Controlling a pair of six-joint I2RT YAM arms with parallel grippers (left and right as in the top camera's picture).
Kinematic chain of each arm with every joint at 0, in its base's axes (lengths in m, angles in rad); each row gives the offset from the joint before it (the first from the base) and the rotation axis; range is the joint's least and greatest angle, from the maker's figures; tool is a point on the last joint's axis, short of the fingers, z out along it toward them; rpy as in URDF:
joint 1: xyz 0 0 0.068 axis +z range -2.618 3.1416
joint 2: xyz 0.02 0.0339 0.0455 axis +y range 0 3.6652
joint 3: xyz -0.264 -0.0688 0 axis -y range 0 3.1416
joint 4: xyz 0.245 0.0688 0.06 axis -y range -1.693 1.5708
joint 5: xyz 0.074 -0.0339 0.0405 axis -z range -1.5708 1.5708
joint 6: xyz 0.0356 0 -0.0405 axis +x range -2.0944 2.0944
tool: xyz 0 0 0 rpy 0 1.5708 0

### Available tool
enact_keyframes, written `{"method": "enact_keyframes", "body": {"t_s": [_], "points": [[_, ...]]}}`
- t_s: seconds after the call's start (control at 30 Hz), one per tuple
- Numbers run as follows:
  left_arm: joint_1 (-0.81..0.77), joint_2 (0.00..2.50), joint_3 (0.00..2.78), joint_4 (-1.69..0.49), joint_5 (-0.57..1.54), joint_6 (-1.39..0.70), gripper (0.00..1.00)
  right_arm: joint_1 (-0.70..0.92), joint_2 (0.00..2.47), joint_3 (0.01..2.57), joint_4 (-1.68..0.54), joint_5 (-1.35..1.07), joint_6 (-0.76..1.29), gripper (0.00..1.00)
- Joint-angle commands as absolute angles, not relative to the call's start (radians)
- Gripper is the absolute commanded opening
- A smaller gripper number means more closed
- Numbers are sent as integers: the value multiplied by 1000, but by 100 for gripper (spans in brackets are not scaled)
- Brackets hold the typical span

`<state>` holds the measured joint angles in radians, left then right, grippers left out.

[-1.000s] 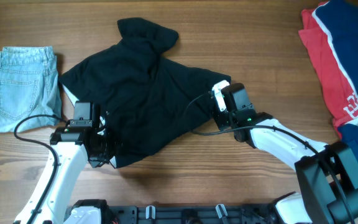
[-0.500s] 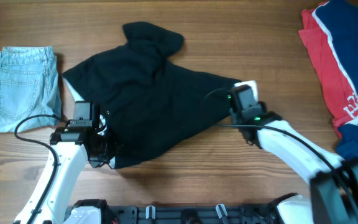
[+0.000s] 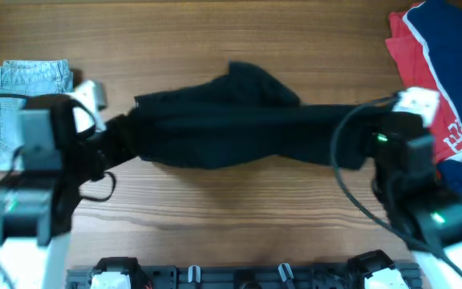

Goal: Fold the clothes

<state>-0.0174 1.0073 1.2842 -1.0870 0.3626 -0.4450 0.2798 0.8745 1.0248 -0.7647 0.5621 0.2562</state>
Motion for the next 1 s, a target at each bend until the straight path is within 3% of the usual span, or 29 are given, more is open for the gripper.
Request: {"method": "enact_keyframes", "body": {"t_s": [0.0,0.17,0.33,0.6,0.77,0.97], "points": [[-8,905,1493,-1112,214,-422,4,264,807,1216,-815,665,181,4],[-8,805,1594,-1097,84,-423,4,264,801,1426,-909,657,123,4],[-8,899,1590,-1081,92,-423,4,264,854,1429,-914,621,96,4],[-10,1215,1590,-1187,373,-422,4,264,1127,1429,-1000,586,110,4],[-84,1406,1590,-1269,405,-362,4,264,1186,1429,-992,586,186,4],[-218,1546,1590,-1219,473,-343,4,264,1187,1429,-979,586,186,4]]}}
